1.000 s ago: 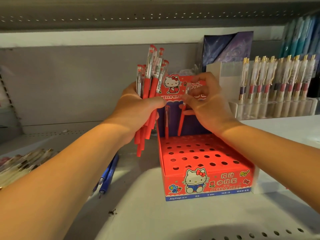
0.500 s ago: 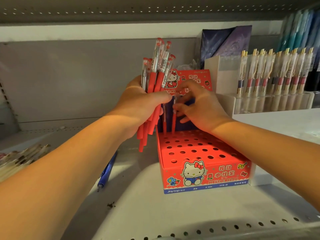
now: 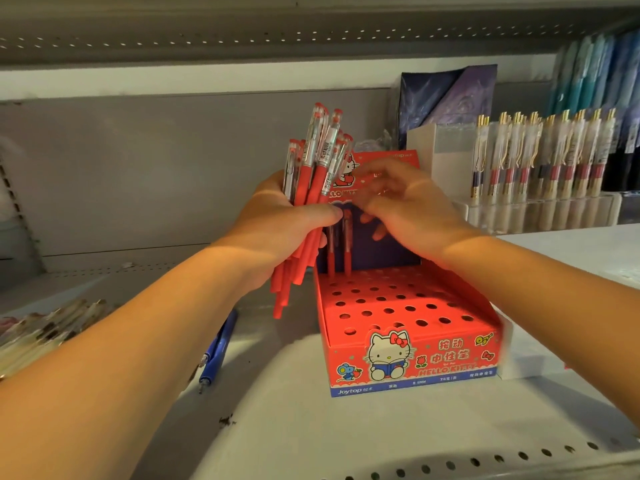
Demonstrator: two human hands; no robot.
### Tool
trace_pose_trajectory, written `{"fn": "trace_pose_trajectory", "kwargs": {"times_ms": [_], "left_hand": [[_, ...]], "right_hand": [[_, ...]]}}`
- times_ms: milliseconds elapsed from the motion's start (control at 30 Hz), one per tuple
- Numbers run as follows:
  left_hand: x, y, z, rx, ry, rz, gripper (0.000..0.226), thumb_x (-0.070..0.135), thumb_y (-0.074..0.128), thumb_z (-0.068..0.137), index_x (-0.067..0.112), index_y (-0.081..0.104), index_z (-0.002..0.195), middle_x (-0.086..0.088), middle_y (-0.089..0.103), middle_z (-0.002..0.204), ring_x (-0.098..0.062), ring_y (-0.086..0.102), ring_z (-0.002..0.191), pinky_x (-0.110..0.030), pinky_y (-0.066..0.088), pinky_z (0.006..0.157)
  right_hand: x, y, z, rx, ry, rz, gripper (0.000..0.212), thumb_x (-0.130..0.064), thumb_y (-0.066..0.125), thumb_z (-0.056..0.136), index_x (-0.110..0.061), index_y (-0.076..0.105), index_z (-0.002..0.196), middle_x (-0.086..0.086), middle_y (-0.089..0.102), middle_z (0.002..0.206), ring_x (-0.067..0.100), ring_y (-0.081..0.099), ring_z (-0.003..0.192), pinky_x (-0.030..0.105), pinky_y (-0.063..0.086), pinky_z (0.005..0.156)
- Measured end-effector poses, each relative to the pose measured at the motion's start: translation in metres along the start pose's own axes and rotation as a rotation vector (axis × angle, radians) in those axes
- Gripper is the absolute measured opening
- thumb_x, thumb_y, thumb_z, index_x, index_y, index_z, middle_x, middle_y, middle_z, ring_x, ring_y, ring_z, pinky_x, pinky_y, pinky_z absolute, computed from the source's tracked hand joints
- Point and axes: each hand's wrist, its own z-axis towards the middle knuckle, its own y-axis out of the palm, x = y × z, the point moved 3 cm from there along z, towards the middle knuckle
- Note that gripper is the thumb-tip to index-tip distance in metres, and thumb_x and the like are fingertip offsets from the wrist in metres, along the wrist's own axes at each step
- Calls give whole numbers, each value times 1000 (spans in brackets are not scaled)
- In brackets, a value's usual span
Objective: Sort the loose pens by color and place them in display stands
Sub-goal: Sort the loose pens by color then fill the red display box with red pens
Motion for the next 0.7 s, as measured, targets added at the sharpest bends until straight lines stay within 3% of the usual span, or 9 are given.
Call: {"fn": "trace_pose_trajectory", "kwargs": {"times_ms": [67,133,267,367,567,700], "left_hand": [[1,3,-2,-34,-1,2,19,10,77,77,16,61,85,-6,62,53,-19,60,43,-28,47,44],[1,5,-3,-68,-7,8,18,11,78,77,14,61,85,-7,62,54,-19,60,42,-27,47,44],[2,8,-6,-133,-31,47,16,16,79,78,17,63,81,-4,64,55,-17,61,43,-25,46,42],[3,9,-8,-187,-40,28,17,16,78,79,17,62,78,-6,63,54,-19,58,41,-26,45,40],[4,6,-6,-155,-58,29,19,14,78,78,16,59,79,-8,59,51,-20,55,36,-25,42,37],[0,1,-3,-103,-85,54,21,8,74,77,14,54,82,-10,54,48,-24,48,34,-28,41,40]], "right_hand": [[-8,1,-2,-40,86,325,23,-5,63,91,-20,61,108,8,68,93,14,67,68,30,53,49],[-11,5,-5,-62,133,453,22,-10,65,91,-13,61,112,9,70,93,18,69,70,30,54,50],[-8,9,-9,-45,212,547,21,-15,65,91,-14,59,111,11,71,100,21,70,83,30,58,62],[-7,7,-7,-29,229,643,14,-8,63,92,-14,59,104,8,71,99,23,70,92,31,59,69],[-8,1,-3,17,253,685,13,2,55,94,-5,61,104,8,72,92,18,71,82,25,58,71],[-7,-4,-1,185,245,697,24,7,50,95,-7,55,114,8,68,88,17,67,75,29,60,68]]}}
